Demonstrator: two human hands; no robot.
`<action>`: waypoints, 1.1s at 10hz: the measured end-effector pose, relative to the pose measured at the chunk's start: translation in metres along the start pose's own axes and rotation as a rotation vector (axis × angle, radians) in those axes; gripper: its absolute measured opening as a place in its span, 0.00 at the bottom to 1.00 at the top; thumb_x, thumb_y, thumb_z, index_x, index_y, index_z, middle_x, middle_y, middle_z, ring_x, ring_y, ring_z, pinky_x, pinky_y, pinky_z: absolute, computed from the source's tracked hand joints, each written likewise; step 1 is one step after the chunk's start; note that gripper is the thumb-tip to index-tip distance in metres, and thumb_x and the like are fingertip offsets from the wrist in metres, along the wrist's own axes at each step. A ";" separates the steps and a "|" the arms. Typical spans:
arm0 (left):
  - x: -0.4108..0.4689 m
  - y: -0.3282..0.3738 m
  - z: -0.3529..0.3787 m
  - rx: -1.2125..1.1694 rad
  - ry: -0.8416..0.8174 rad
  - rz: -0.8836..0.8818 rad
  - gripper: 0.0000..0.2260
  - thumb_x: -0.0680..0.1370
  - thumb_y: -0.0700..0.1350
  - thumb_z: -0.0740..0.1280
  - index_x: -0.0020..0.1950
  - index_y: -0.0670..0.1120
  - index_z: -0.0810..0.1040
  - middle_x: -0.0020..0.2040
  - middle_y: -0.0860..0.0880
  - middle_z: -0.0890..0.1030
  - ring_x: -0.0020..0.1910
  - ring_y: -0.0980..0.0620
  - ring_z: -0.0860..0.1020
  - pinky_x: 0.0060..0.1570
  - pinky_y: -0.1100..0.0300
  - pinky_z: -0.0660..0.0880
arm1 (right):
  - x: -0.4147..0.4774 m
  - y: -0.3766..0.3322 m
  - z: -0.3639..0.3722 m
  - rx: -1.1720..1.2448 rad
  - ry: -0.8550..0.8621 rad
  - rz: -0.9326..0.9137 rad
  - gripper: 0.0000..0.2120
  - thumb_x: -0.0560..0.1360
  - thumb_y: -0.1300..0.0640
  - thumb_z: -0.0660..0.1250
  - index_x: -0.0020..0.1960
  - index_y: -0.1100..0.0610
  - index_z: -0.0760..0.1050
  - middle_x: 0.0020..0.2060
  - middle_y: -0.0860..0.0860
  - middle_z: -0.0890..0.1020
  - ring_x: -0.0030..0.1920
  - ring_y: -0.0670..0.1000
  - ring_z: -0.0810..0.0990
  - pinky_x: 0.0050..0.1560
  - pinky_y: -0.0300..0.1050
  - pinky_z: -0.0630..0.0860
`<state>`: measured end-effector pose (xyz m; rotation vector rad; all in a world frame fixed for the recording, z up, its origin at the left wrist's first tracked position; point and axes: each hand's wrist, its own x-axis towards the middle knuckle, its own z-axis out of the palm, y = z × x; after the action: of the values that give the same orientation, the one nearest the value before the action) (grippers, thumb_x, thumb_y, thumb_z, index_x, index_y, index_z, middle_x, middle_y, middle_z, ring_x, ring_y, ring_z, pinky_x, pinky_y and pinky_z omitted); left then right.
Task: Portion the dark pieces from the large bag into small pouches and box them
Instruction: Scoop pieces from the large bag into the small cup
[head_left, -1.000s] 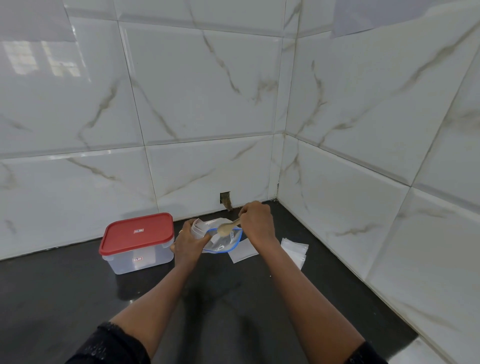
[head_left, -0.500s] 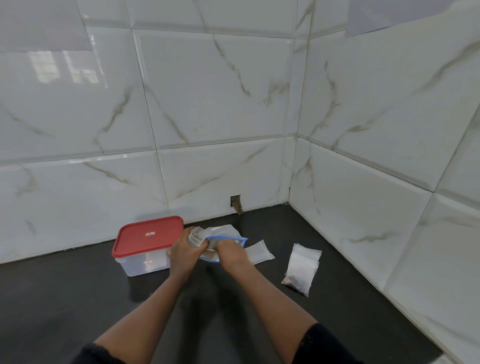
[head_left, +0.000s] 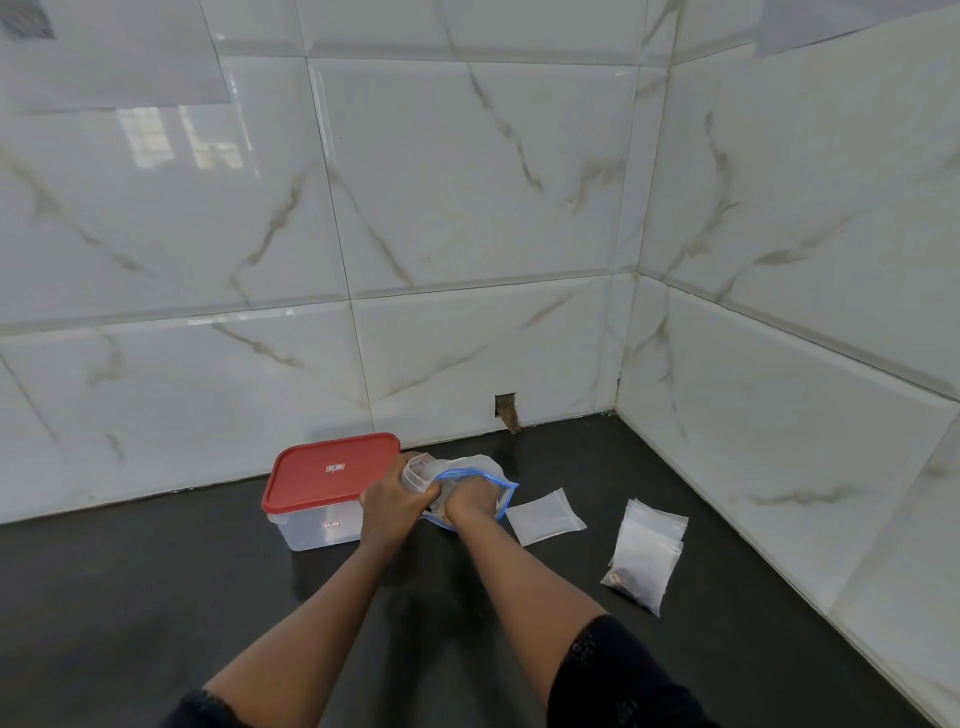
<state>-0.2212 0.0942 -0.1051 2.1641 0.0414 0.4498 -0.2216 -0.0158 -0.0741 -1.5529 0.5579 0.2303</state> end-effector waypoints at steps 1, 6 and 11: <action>0.005 -0.003 -0.002 -0.004 0.027 -0.011 0.18 0.69 0.52 0.73 0.56 0.51 0.77 0.49 0.51 0.82 0.48 0.49 0.79 0.54 0.46 0.75 | 0.018 -0.002 0.015 0.497 -0.001 0.192 0.19 0.82 0.59 0.51 0.70 0.62 0.66 0.68 0.58 0.71 0.67 0.56 0.72 0.59 0.44 0.72; 0.012 -0.001 -0.012 -0.012 0.042 0.073 0.18 0.65 0.54 0.71 0.53 0.50 0.78 0.42 0.57 0.80 0.43 0.53 0.79 0.46 0.58 0.75 | 0.093 0.014 0.056 0.330 -0.115 0.274 0.15 0.79 0.59 0.58 0.65 0.58 0.69 0.61 0.59 0.75 0.57 0.60 0.76 0.40 0.50 0.79; 0.014 -0.003 -0.003 0.038 0.069 0.073 0.22 0.66 0.61 0.65 0.55 0.52 0.77 0.43 0.55 0.81 0.44 0.51 0.79 0.51 0.48 0.75 | 0.027 -0.002 0.023 0.380 -0.008 0.123 0.13 0.80 0.63 0.57 0.63 0.64 0.70 0.62 0.61 0.75 0.62 0.59 0.75 0.62 0.49 0.75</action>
<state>-0.2089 0.1005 -0.1015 2.1926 0.0098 0.5703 -0.1926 0.0009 -0.0867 -1.1508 0.6508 0.2097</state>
